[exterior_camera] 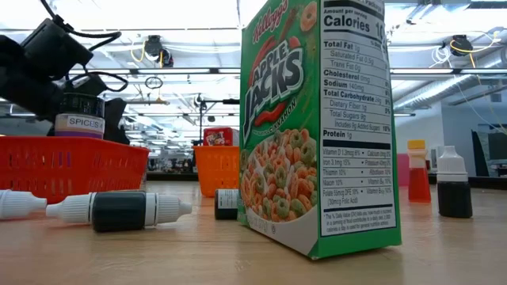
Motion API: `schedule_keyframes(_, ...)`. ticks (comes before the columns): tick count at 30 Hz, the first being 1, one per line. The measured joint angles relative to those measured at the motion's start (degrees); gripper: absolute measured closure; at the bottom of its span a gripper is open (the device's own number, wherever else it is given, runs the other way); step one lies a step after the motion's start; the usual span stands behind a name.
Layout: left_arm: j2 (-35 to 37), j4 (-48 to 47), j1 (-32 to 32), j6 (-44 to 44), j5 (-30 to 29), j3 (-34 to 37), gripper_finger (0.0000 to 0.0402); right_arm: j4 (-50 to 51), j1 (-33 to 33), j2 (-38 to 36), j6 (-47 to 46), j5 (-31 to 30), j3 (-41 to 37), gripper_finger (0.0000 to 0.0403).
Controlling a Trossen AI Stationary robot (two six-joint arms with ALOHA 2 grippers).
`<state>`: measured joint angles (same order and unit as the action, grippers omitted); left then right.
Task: Pick & Place Kitchen Items
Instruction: Put the large black food coloring bottle into the orange bin
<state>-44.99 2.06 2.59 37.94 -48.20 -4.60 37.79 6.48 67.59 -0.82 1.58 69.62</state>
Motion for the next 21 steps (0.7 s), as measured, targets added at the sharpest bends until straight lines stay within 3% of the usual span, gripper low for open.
schedule_keyframes(7,-0.1,4.8,-0.1,-5.5,3.7,-1.5,0.0312,-0.9,0.0,0.0,0.0,0.0,-2.6,0.0261)
schedule_keyframes(15,0.0,5.4,-0.1,-12.0,8.0,-9.1,0.0313,-1.9,0.0,0.0,0.0,0.0,-3.3,0.0261)
schedule_keyframes(21,0.0,5.5,-0.1,-13.8,17.1,-14.9,0.0313,-2.5,0.0,0.0,0.0,0.0,-3.3,0.0261)
